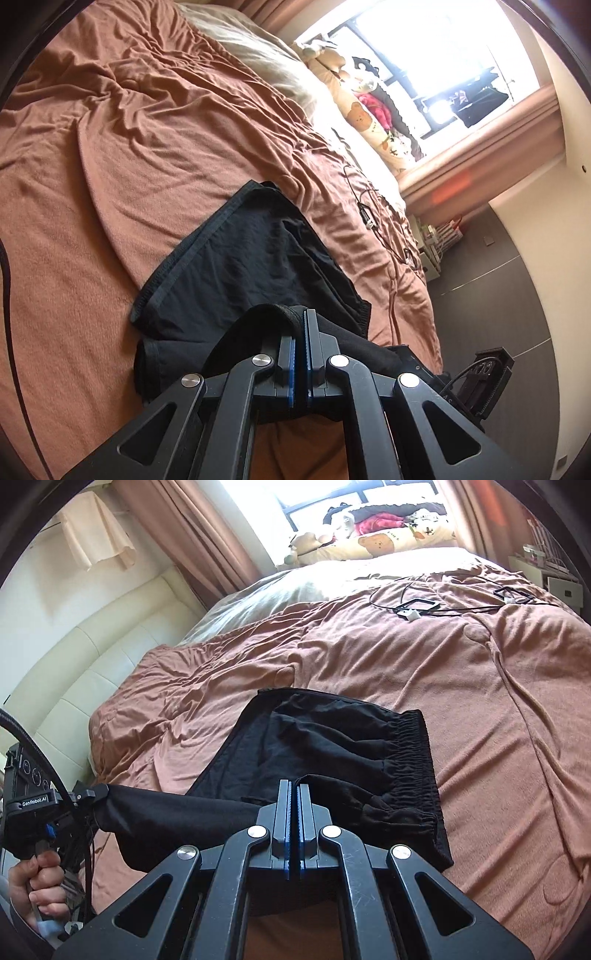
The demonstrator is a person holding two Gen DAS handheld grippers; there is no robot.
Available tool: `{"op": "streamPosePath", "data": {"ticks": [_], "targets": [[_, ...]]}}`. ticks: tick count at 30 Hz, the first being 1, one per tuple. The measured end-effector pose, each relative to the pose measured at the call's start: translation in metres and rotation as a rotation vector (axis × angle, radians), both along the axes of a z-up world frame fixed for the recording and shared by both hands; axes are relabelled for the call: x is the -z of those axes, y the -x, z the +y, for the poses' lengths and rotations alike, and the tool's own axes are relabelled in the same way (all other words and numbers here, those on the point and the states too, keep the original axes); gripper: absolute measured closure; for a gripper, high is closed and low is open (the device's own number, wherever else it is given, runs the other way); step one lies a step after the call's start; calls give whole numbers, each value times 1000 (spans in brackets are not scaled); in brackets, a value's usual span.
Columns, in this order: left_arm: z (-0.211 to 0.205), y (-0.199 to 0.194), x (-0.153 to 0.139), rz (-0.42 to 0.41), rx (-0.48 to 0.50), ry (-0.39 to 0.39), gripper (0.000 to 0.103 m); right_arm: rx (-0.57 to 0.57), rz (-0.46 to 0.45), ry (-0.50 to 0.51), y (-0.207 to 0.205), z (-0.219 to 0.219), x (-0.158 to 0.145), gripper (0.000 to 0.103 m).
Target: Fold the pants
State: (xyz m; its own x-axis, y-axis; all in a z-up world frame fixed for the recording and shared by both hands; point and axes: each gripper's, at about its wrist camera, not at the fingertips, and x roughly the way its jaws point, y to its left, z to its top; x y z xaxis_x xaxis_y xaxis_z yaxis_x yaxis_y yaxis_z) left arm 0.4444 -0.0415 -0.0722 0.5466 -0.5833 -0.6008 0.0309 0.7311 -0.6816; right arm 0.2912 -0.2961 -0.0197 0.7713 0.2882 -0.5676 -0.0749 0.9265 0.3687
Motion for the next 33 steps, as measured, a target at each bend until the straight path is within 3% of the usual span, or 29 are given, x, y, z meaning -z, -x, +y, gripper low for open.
{"op": "streamPosePath", "data": {"ticks": [10, 19, 21, 23, 25, 26, 28, 33], "targets": [[-9, -69, 29, 52, 18, -66, 99, 10, 57, 39, -76, 3, 20, 103], [-22, -121, 50, 100, 19, -177, 99, 35, 83, 83, -123, 3, 35, 103], [-24, -132, 52, 125, 24, -219, 91, 39, 105, 95, -134, 4, 36, 102], [-21, -134, 48, 117, 22, -252, 72, 35, 142, 109, -143, 6, 35, 100], [-20, -133, 38, 76, 28, -300, 39, 20, 132, 124, -143, 7, 26, 87], [-20, -132, 33, 50, 30, -347, 35, 13, 113, 132, -140, 7, 20, 80], [-25, -131, 27, 14, 76, -420, 34, 10, 73, 147, -133, 4, 10, 46], [-50, -128, 32, -16, 255, -608, 34, 2, 67, 197, -114, -9, 5, 45]]}}
